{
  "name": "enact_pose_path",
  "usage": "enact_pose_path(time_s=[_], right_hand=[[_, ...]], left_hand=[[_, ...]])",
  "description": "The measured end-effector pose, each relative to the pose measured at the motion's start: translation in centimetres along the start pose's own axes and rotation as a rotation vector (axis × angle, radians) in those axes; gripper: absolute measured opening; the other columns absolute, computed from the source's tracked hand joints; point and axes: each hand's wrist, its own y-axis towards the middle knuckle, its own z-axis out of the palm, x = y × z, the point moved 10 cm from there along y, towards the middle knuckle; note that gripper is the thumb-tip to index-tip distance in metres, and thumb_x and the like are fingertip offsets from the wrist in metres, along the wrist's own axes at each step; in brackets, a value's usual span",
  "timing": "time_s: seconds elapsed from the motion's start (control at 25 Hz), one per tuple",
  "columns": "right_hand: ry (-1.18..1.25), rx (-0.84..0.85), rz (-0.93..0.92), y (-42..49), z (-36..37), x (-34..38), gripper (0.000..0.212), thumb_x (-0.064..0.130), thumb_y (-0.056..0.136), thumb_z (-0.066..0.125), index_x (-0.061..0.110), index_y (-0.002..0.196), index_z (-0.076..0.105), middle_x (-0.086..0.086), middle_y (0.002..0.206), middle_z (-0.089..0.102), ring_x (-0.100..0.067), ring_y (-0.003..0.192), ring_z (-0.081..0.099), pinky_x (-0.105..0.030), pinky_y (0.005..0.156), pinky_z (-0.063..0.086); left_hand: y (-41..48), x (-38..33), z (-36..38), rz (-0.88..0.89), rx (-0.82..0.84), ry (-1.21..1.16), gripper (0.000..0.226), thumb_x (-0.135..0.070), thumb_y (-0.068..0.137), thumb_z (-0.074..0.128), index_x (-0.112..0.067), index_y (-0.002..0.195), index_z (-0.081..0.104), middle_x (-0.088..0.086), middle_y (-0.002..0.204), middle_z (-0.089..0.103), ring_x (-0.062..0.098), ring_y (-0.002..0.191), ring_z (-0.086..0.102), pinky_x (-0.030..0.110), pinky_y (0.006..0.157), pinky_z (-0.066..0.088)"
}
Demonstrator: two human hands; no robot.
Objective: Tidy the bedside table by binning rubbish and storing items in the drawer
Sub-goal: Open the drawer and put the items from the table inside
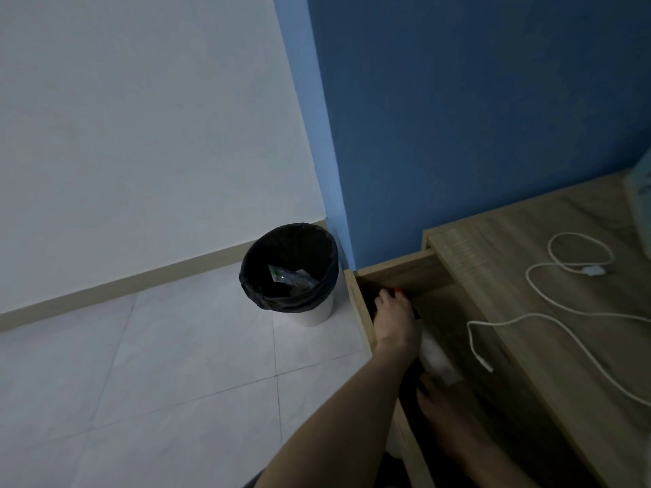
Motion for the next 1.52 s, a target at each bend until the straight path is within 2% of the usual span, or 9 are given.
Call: enact_pose_path(time_s=[0.16,0.24,0.36,0.52,0.72,0.8,0.92,1.28,1.52], right_hand=[[0.092,-0.029,0.035,-0.5,-1.5,0.5,0.050,0.018,0.096,0.037,0.011,0.145,0.026,-0.008,0.155,0.021,-0.023,0.142,0.024,-0.037,0.114,0.024],[0.105,-0.140,0.004,-1.7,-4.4,1.3,0.044,0.022,0.091,0.049,0.014,0.134,0.044,-0.006,0.145,0.041,-0.019,0.131,0.042,-0.036,0.107,0.035],[0.172,-0.561,-0.037,-5.4,-12.0,-0.4,0.029,0.023,0.058,0.082,0.021,0.084,0.071,0.000,0.090,0.072,-0.009,0.075,0.069,-0.020,0.062,0.055],[0.266,-0.915,0.134,-11.7,-19.8,-8.3,0.015,0.002,0.066,0.053,0.006,0.076,0.064,-0.014,0.083,0.063,-0.026,0.080,0.057,-0.035,0.065,0.051],[0.303,-0.811,0.767,-18.1,-19.0,-24.8,0.036,0.023,0.073,0.062,-0.001,0.100,0.061,-0.030,0.107,0.056,-0.045,0.095,0.055,-0.050,0.082,0.048],[0.359,-0.728,0.768,-18.5,-18.0,-27.6,0.052,0.039,0.078,0.056,0.001,0.114,0.057,-0.029,0.117,0.055,-0.043,0.107,0.052,-0.049,0.088,0.047],[0.538,-0.670,0.675,-18.1,-17.2,-28.9,0.055,0.023,0.084,0.065,0.003,0.131,0.046,-0.023,0.135,0.048,-0.037,0.124,0.046,-0.043,0.100,0.037],[0.569,-0.686,0.697,-17.8,-17.3,-29.0,0.066,0.024,0.072,0.076,0.000,0.127,0.047,-0.025,0.126,0.056,-0.037,0.115,0.053,-0.039,0.092,0.045],[0.486,-0.810,0.638,-18.6,-19.6,-27.2,0.065,0.022,0.068,0.079,0.005,0.124,0.051,-0.024,0.124,0.055,-0.039,0.113,0.052,-0.039,0.091,0.043]], left_hand=[[-1.2,-1.3,-0.7,0.111,-0.028,-0.008,0.041,-0.015,0.090,0.055,-0.011,0.130,0.046,0.010,0.137,0.041,0.025,0.127,0.041,0.040,0.106,0.041],[-1.5,-2.0,-1.1,0.142,-0.033,-0.051,0.039,-0.012,0.090,0.052,-0.012,0.129,0.049,0.010,0.137,0.042,0.026,0.127,0.042,0.039,0.107,0.040],[-2.6,-5.8,-1.6,0.230,0.002,-0.137,0.043,-0.002,0.088,0.046,-0.010,0.130,0.050,0.013,0.135,0.045,0.029,0.126,0.044,0.038,0.106,0.039],[-5.5,-13.0,-0.7,0.436,0.095,-0.154,0.053,0.000,0.084,0.048,-0.014,0.135,0.045,0.012,0.142,0.040,0.029,0.133,0.036,0.038,0.111,0.033],[-9.6,-18.5,5.2,0.661,0.186,-0.043,0.059,-0.040,0.082,0.047,-0.020,0.137,0.045,0.011,0.149,0.036,0.030,0.138,0.030,0.040,0.114,0.028],[-10.9,-19.4,8.0,0.690,0.245,0.075,0.058,-0.041,0.088,0.052,-0.026,0.142,0.038,0.009,0.157,0.022,0.028,0.145,0.016,0.042,0.117,0.019],[-13.5,-20.9,9.9,0.816,0.211,0.166,0.060,-0.040,0.083,0.064,-0.027,0.138,0.044,0.013,0.154,0.022,0.030,0.144,0.016,0.041,0.114,0.020],[-15.8,-20.4,11.4,0.777,0.249,0.411,0.086,-0.056,0.064,0.075,-0.016,0.135,0.046,0.019,0.135,0.039,0.034,0.125,0.035,0.044,0.100,0.033],[-15.0,-19.6,9.2,0.621,0.277,0.155,0.034,-0.024,0.089,0.058,0.003,0.110,0.061,0.030,0.114,0.060,0.041,0.108,0.057,0.042,0.088,0.047]])
